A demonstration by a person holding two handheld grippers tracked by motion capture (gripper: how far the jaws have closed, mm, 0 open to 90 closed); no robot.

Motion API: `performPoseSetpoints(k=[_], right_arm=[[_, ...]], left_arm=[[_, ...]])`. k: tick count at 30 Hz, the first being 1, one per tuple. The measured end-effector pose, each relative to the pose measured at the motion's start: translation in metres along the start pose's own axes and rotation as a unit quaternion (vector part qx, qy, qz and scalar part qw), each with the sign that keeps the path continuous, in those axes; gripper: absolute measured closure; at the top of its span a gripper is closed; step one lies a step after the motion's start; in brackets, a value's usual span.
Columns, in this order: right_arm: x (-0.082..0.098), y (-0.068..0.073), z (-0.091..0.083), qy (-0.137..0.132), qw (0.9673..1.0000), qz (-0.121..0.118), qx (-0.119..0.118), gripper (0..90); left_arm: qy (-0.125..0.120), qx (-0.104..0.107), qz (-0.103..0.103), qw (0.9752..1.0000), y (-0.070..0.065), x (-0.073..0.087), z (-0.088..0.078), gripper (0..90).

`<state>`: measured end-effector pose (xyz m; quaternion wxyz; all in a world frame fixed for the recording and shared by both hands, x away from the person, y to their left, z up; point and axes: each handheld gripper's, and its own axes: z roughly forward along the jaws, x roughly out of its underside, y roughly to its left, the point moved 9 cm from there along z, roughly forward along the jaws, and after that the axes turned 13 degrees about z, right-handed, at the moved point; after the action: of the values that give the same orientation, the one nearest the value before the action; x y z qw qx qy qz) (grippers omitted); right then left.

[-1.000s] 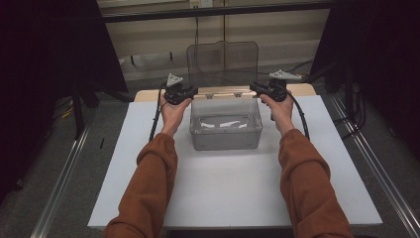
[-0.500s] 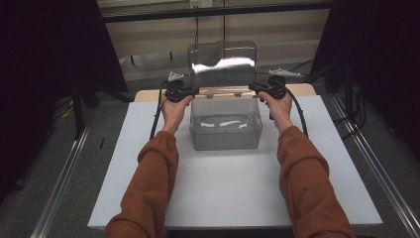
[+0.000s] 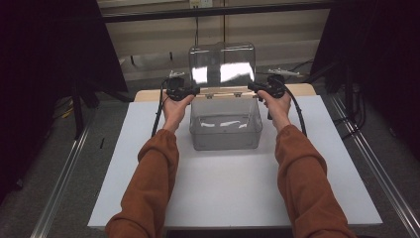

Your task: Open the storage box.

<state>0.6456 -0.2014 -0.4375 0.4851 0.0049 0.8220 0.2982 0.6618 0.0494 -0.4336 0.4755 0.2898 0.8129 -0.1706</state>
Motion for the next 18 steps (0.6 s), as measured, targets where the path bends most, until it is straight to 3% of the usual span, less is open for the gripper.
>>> performPoseSetpoints(k=[4, 10, 18], right_arm=[[0.0011, -0.0015, 0.0011, 0.004, 0.9998, 0.017, -0.003, 69.4], [0.0027, -0.0032, 0.0025, 0.013, 0.9989, 0.046, 0.000, 69.3], [0.0047, -0.0056, 0.0044, 0.020, 0.9973, 0.070, -0.003, 68.7]], left_arm=[[0.002, 0.005, -0.017, 0.9998, 0.0006, 0.0003, 0.0019, 61.6], [0.007, 0.005, -0.022, 0.9997, -0.0002, 0.0024, 0.0039, 58.1], [0.014, -0.002, -0.014, 0.9998, 0.0003, 0.0037, 0.0051, 55.7]])
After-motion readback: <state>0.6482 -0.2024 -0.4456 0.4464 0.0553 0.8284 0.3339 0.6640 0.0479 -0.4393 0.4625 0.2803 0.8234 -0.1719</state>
